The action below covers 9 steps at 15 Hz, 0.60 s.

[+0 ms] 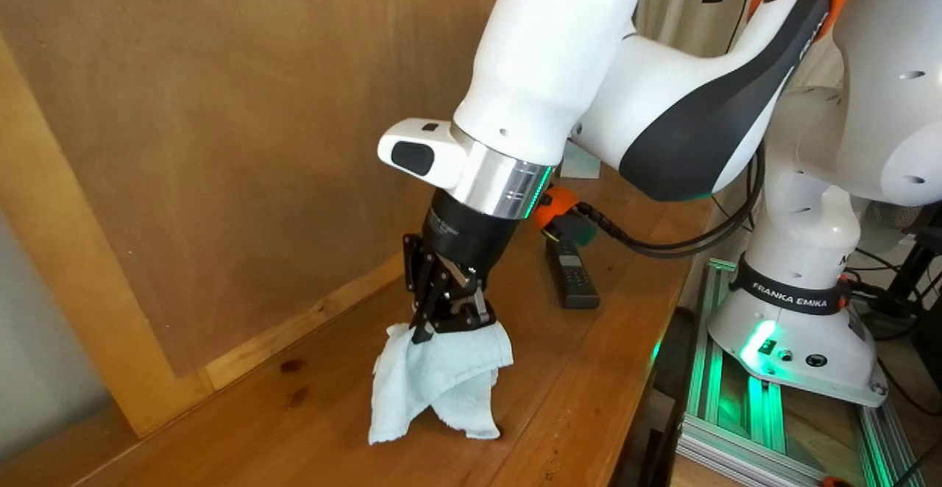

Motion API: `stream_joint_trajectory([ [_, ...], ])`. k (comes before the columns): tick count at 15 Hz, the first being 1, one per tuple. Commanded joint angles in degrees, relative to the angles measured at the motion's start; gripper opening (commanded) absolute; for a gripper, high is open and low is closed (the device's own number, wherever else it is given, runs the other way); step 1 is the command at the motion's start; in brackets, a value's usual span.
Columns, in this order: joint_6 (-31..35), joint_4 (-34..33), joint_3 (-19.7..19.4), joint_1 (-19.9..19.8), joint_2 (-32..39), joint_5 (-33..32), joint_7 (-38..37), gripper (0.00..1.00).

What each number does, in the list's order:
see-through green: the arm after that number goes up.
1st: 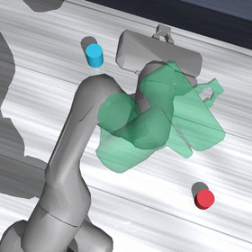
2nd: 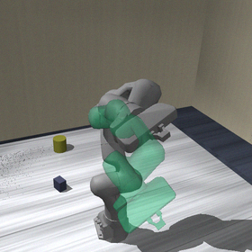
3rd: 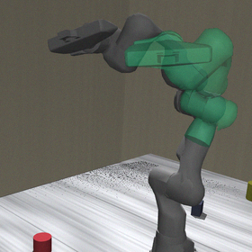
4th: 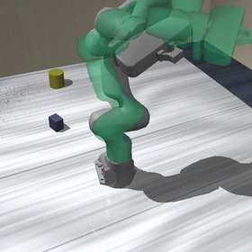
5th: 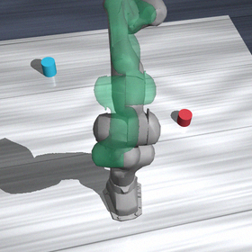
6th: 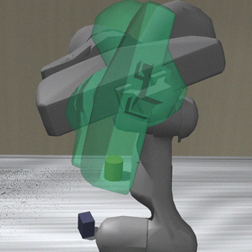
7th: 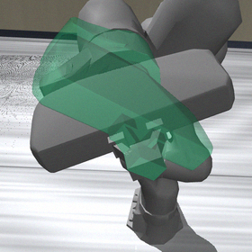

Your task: Spread the towel out

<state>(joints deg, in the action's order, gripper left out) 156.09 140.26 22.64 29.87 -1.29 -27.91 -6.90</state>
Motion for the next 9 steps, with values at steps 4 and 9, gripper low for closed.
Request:
stream_joint_trajectory([
  [4,-17.46,-6.11,6.55,-0.01,-1.79,-17.05,-17.91,0.01],
  [9,-34.65,-9.62,10.66,0.75,-1.02,-27.60,-27.65,0.01],
])
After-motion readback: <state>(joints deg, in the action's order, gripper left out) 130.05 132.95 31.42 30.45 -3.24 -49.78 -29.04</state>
